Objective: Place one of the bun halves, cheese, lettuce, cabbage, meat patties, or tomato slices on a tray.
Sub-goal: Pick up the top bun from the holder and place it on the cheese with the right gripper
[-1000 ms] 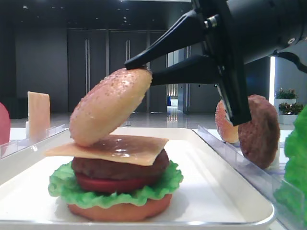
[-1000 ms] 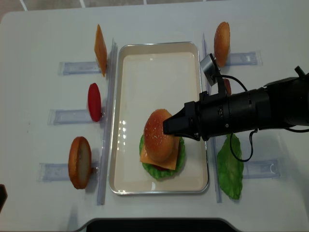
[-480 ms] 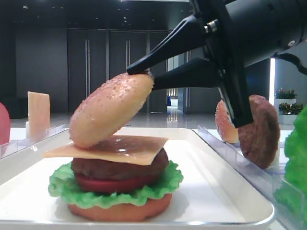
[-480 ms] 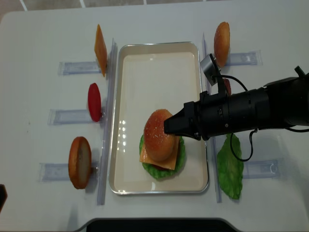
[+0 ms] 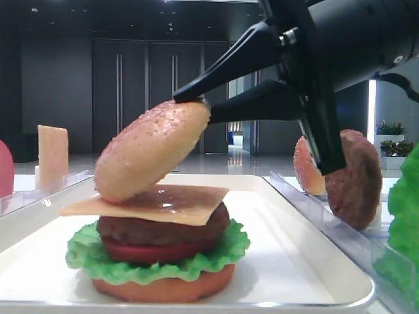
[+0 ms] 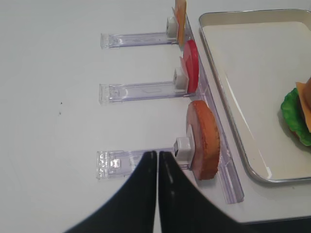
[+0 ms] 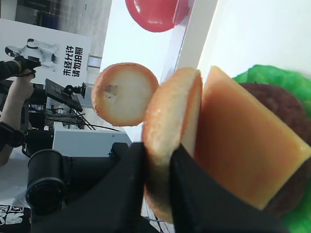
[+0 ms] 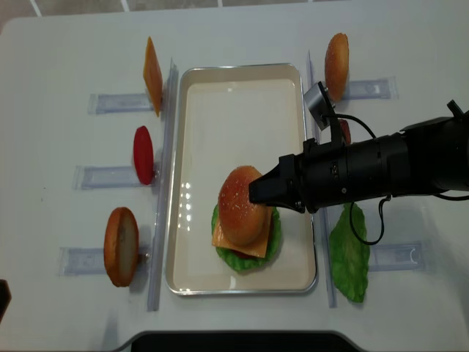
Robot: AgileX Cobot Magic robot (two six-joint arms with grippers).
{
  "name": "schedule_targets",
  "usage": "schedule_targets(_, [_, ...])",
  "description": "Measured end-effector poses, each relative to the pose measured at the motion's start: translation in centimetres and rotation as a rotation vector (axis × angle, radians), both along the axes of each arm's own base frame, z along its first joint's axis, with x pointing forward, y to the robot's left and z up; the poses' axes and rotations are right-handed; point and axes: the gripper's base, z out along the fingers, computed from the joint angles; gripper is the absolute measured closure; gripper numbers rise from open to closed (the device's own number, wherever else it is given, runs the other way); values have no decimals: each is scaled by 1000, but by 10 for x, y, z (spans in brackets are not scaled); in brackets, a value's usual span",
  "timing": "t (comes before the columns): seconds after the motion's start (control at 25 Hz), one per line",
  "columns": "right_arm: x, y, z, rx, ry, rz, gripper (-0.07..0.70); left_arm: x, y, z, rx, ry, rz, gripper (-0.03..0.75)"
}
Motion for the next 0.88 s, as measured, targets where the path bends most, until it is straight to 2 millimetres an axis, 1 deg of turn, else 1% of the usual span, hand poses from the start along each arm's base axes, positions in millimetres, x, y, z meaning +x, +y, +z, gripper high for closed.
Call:
schedule_targets(0.48, [-1, 0, 0, -5, 7, 7, 517, 0, 0, 0, 0, 0, 0, 715])
schedule_targets(0.56, [-1, 0, -1, -10, 6, 14, 493, 0, 0, 0, 0, 0, 0, 715])
schedule_targets(0.8, [-2, -1, -2, -30, 1, 21, 377, 0, 0, 0, 0, 0, 0, 715])
schedule_targets(0.88, [-2, -1, -3, -39, 1, 18, 358, 0, 0, 0, 0, 0, 0, 715])
